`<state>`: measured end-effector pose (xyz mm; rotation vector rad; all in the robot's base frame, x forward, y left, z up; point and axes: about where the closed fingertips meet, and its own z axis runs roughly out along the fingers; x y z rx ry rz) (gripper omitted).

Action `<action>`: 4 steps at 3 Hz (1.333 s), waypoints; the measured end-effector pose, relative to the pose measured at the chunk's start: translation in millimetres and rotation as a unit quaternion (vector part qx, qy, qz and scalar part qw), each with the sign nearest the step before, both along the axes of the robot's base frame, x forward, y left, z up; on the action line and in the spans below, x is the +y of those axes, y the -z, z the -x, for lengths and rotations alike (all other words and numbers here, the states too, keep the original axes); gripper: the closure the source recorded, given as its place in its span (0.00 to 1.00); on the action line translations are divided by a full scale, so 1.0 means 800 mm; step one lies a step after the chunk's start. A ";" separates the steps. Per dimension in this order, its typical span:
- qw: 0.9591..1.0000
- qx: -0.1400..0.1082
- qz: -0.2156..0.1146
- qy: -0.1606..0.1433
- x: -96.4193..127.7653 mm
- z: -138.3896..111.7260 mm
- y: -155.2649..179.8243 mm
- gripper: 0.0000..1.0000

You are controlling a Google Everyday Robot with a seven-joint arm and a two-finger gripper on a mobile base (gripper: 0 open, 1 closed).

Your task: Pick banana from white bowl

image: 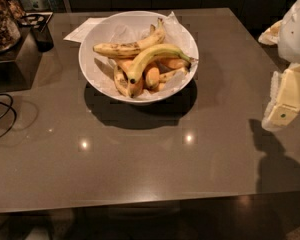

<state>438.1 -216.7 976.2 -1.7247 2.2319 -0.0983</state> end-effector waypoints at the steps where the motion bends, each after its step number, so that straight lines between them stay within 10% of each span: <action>1: 1.000 0.000 0.000 0.000 0.000 0.000 0.000 0.00; 4: 0.997 0.023 -0.006 -0.069 0.074 -0.052 -0.030 0.00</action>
Offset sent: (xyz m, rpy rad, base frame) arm 0.0074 0.0149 0.0106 0.0055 -0.0235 0.0511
